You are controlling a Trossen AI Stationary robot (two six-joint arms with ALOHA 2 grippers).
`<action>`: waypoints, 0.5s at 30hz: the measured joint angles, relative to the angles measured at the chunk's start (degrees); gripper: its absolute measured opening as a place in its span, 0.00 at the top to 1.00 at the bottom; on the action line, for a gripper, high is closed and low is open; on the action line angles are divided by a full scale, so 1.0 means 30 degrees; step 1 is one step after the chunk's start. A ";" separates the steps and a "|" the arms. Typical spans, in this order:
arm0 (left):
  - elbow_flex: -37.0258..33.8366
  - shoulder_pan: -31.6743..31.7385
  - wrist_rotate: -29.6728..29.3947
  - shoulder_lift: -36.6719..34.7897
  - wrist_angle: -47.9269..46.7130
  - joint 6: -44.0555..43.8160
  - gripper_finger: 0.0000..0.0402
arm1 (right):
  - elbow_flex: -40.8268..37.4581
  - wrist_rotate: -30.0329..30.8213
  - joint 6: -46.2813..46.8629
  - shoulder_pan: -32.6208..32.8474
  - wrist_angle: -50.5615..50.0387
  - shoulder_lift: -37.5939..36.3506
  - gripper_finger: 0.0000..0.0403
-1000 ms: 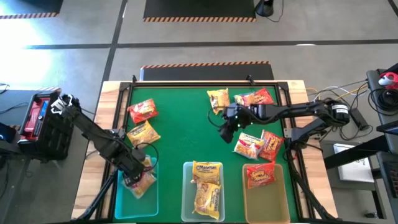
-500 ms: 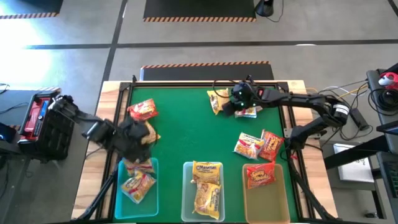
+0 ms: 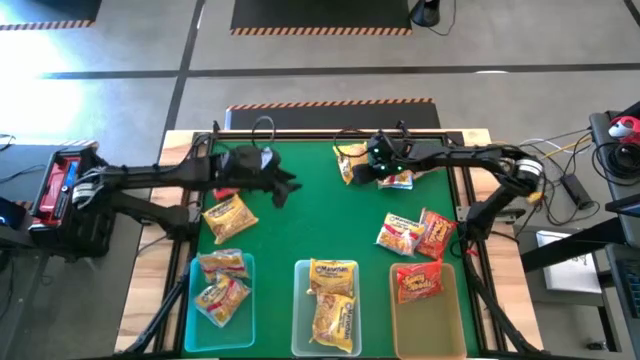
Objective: Sort Maruchan noodles
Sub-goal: Put the yellow noodle pack into the transparent bin
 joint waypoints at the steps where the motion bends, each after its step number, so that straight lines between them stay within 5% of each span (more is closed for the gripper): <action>1: -0.0447 0.0597 0.0341 0.0206 0.0918 -0.0541 0.56 | 0.0215 0.0003 -0.0003 -0.0016 -0.0009 0.0349 0.77; 7: -0.2825 0.2053 0.2327 0.1530 0.4444 -0.2415 0.56 | 0.2621 0.0387 -0.1026 -0.0135 -0.1157 0.2221 0.77; 15: -0.4336 0.2145 0.2748 0.3313 0.8371 -0.3534 0.56 | 0.6510 0.3616 -0.3244 -0.0546 -0.7299 0.4315 0.77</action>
